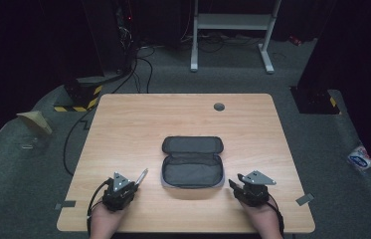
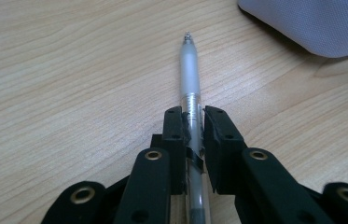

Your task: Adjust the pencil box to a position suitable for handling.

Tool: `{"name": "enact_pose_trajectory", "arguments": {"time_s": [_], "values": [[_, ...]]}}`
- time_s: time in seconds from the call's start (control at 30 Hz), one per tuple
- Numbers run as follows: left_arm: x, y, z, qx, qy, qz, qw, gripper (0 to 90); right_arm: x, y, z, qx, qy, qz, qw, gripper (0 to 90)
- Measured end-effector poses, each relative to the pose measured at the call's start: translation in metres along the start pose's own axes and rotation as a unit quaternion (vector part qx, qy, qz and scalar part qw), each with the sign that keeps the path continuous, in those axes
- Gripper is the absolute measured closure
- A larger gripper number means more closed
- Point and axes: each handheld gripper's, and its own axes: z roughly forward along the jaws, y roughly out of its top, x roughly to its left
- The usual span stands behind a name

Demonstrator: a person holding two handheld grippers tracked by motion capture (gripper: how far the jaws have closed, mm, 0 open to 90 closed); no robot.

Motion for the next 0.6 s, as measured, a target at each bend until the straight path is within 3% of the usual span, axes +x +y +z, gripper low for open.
{"name": "enact_pose_trajectory", "arguments": {"time_s": [0.43, 0.6], "values": [[0.0017, 0.0005, 0.0013, -0.008, -0.011, -0.003, 0.9999, 78.9, -0.0038, -0.0013, -0.0022, 0.001, -0.007, 0.011, 0.9999, 56.1], [0.0013, 0.0072, -0.0048, -0.032, -0.009, -0.001, 0.9994, 78.9, -0.0049, -0.0029, -0.0061, 0.001, -0.007, 0.011, 0.9999, 55.9]]}}
